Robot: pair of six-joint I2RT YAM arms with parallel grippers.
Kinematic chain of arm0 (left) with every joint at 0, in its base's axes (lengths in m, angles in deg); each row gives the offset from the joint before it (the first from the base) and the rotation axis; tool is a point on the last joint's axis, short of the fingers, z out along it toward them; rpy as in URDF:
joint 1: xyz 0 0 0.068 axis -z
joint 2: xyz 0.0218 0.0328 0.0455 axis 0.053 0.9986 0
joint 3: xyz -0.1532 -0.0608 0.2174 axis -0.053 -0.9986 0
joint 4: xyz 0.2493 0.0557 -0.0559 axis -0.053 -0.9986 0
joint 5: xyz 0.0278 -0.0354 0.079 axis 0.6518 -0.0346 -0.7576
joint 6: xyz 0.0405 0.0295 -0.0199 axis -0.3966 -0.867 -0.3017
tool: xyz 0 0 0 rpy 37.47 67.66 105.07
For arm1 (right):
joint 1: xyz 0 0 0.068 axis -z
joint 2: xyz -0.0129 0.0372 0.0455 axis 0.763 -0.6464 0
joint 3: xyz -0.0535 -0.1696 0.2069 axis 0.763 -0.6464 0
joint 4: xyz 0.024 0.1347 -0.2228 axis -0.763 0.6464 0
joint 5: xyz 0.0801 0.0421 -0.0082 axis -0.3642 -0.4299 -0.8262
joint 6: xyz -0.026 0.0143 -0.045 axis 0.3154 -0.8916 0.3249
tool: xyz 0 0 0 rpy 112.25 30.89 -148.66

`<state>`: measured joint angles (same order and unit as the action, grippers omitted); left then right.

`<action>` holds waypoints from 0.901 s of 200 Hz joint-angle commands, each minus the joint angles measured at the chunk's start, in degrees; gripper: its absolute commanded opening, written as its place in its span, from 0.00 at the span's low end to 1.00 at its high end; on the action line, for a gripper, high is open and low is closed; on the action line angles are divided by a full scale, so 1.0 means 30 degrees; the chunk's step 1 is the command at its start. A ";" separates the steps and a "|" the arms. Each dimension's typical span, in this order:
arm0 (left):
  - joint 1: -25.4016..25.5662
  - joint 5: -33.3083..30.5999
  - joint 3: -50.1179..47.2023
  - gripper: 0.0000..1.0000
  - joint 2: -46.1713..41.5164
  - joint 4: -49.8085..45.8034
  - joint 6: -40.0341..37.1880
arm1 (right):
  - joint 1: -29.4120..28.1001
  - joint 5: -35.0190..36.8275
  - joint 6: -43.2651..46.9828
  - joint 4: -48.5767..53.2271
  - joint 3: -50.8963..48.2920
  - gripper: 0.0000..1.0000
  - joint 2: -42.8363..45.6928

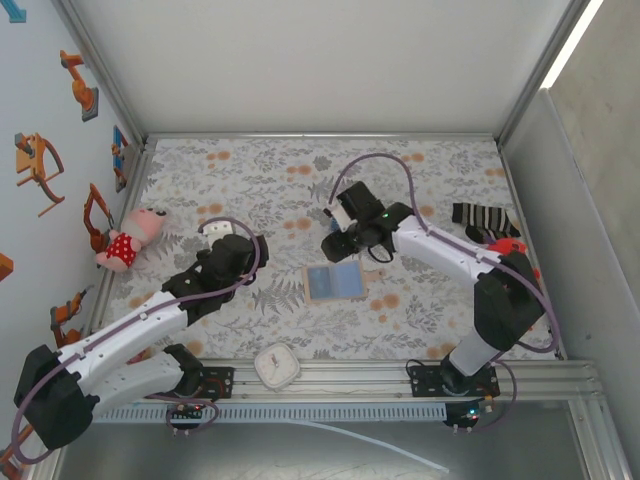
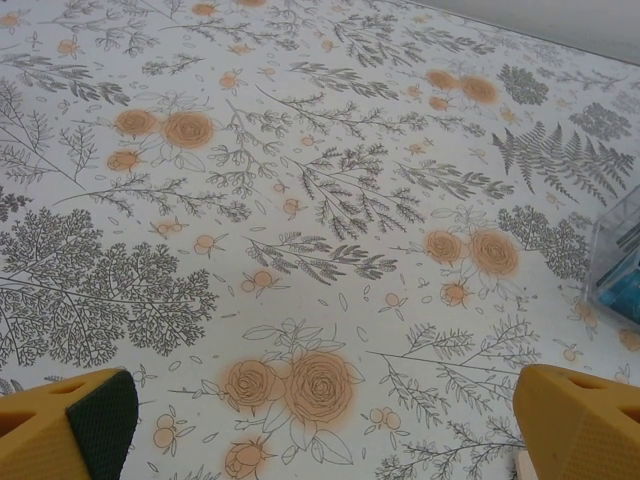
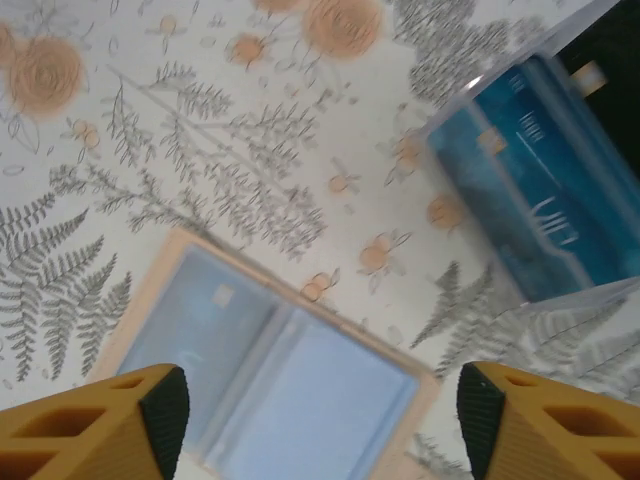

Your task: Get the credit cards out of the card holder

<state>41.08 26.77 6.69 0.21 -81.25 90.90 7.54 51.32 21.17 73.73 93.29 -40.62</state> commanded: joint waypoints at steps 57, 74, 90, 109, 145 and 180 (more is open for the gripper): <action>-0.1145 -0.1392 0.0424 0.97 -0.0188 -0.2633 0.3214 | -0.5109 0.3774 -0.4735 0.0089 -0.0192 0.68 -0.1871; -0.1355 -0.1396 0.0433 0.97 -0.0118 -0.2964 0.3517 | -0.5545 0.3482 -0.5056 -0.0146 -0.0110 0.66 -0.2618; -0.1481 -0.1363 0.0468 0.97 -0.0042 -0.3215 0.3709 | -0.5694 0.3017 -0.5163 -0.0457 -0.0099 0.64 -0.3119; -0.1555 -0.1286 0.0509 0.97 -0.0030 -0.3405 0.3786 | -0.5724 0.2898 -0.5161 -0.0545 -0.0074 0.61 -0.3520; -0.1743 -0.1060 0.0396 0.97 -0.0008 -0.3564 0.3975 | -0.5740 0.2773 -0.5051 -0.0778 -0.0014 0.59 -0.4132; -0.1881 -0.0727 0.0464 0.97 0.0274 -0.3763 0.4121 | -0.5740 0.2932 -0.5049 -0.0954 -0.0122 0.59 -0.4610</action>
<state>35.88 24.13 6.69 0.32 -90.67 101.92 -9.47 59.80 6.89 71.61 91.84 -53.34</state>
